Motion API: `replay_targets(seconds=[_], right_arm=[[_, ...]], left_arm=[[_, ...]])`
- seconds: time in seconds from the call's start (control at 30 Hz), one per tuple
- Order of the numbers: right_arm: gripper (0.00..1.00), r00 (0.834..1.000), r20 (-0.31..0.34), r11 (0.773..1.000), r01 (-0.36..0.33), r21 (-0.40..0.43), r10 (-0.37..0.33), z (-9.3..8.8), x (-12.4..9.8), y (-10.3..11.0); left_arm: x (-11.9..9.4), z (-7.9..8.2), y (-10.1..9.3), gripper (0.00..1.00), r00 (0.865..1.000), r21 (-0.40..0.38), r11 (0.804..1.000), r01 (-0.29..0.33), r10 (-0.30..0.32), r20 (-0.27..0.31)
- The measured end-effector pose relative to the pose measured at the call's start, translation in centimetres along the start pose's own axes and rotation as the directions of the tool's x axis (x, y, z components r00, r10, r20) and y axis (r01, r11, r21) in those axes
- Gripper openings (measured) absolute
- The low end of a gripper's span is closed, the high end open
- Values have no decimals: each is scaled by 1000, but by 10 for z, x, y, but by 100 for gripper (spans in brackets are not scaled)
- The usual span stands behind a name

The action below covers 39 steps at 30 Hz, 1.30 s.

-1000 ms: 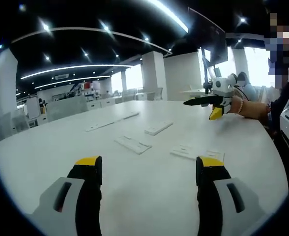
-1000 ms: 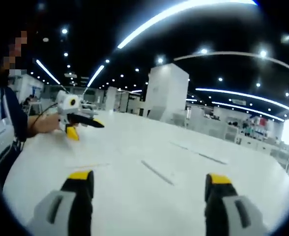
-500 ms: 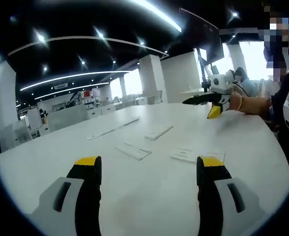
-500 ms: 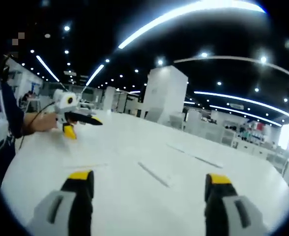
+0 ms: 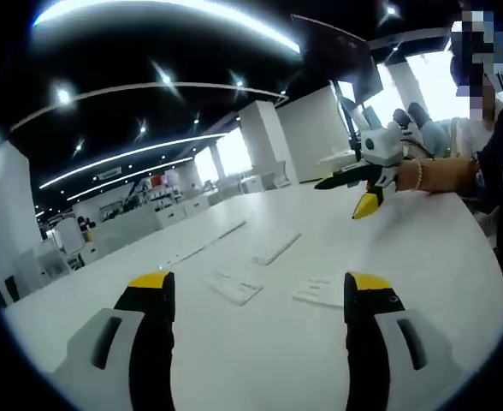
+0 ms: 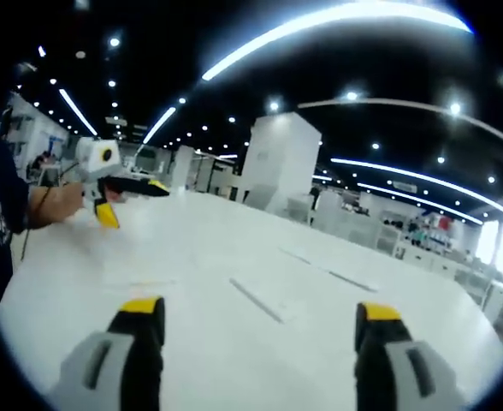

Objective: Locate the socket holder cover, grip the socket holder cover, clip it into the socket holder slot.

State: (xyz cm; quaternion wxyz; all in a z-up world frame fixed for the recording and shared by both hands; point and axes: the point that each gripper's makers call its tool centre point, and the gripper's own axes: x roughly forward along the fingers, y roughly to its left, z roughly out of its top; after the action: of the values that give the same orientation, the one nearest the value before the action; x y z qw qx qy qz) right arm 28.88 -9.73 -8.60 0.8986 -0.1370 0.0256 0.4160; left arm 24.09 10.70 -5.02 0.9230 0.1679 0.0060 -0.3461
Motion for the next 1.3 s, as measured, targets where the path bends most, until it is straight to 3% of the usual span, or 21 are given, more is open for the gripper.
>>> replay_targets(seconds=[0.23, 0.27, 0.33, 0.47, 0.57, 0.67, 0.73, 0.8, 0.87, 0.9, 0.97, 1.03, 1.1, 1.2, 1.3], right_arm=[[92, 1000, -15, 1000, 18, 1, -18, -4, -1, -5], [91, 1000, -16, 1000, 25, -5, -25, -4, -1, -7], [91, 999, -14, 999, 31, -6, -31, -4, -3, -8], [91, 999, -13, 999, 46, 0, -46, -4, -8, -10], [90, 997, -39, 997, 72, -22, -72, -10, -11, -15], [89, 995, -49, 996, 86, -28, -87, -13, -13, -19], [89, 994, -48, 995, 94, -20, -94, -13, -14, -21], [89, 994, -44, 995, 103, -16, -103, -12, -14, -24], [89, 993, -44, 994, 106, -18, -107, -12, -14, -24], [89, 993, -48, 994, 107, -20, -108, -13, -13, -23], [89, 993, -54, 994, 108, -25, -109, -15, -12, -22], [89, 992, -59, 994, 107, -29, -108, -16, -11, -21], [89, 992, -72, 994, 102, -45, -105, -17, -10, -19], [88, 992, -75, 993, 102, -53, -106, -18, -9, -19], [88, 991, -77, 993, 108, -51, -112, -19, -9, -20]], left_arm=[[6, 18, -5, 79, 1000, 19, 1000, 2, -2, -15], [12, 28, -15, 79, 998, 5, 1000, 26, -26, -53], [15, 29, -23, 76, 994, -8, 999, 45, -45, -97], [20, 32, -40, 70, 975, -28, 997, 77, -81, -208], [25, 31, -46, 67, 942, 23, 997, 80, -68, -329], [32, 34, -48, 63, 926, 24, 996, 81, -66, -371], [33, 27, -52, 63, 893, -20, 996, 91, -91, -440], [31, 14, -49, 61, 838, -55, 997, 55, -76, -541], [33, 8, -49, 61, 812, -57, 997, 58, -81, -578], [32, -2, -51, 61, 764, -79, 996, 43, -84, -640], [34, -8, -56, 61, 728, -105, 993, 52, -109, -677], [35, -10, -58, 59, 711, -112, 992, 53, -116, -694], [38, -23, -71, 59, 638, -163, 985, 54, -160, -753], [44, -30, -75, 56, 594, -200, 979, 30, -179, -784], [44, -43, -76, 54, 519, -213, 977, 10, -187, -834]])
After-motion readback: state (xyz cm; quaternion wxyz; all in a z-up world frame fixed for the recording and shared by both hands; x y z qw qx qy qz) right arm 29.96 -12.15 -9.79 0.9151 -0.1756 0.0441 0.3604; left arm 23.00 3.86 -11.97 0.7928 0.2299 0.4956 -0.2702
